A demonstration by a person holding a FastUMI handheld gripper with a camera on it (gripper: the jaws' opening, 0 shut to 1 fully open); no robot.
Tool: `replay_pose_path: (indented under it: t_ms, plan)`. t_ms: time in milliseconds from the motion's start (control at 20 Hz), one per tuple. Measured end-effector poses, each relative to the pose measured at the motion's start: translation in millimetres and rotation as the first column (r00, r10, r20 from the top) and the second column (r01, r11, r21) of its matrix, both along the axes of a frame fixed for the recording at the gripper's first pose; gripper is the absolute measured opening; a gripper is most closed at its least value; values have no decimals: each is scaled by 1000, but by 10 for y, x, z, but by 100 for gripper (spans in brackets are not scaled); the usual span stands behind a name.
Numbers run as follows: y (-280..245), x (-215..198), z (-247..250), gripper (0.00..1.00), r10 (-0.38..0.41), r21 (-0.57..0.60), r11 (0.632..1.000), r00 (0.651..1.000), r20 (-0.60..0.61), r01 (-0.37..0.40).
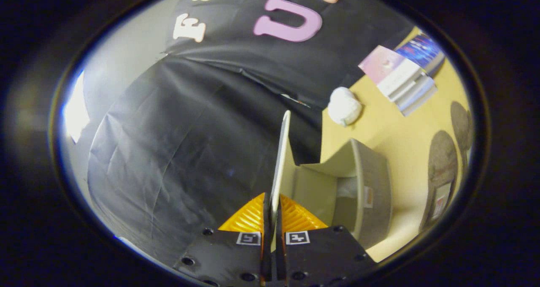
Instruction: Open the storage box then place both shoes into the box .Put the left shoe in first, then the right shoe, with the right side of both shoes facing outward in a uniform manner.
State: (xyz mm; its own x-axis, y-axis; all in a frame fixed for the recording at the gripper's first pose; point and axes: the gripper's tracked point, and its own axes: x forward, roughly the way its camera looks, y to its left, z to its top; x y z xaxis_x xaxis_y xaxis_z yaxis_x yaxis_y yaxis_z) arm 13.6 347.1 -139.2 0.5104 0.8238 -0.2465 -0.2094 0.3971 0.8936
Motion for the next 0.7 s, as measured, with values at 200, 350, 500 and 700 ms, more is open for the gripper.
replay_pose_path:
  t_ms: [200, 350, 500, 700]
  plan:
    - [459, -119, 310, 8, 67, -25, 998, 993, 94, -65]
    - [759, -151, 426, 8, 96, -15, 995, 990, 100, -95]
    - [1044, -161, 463, 8, 115, 8, 993, 991, 72, -115]
    - [1368, -176, 465, 8, 131, -35, 991, 989, 70, -129]
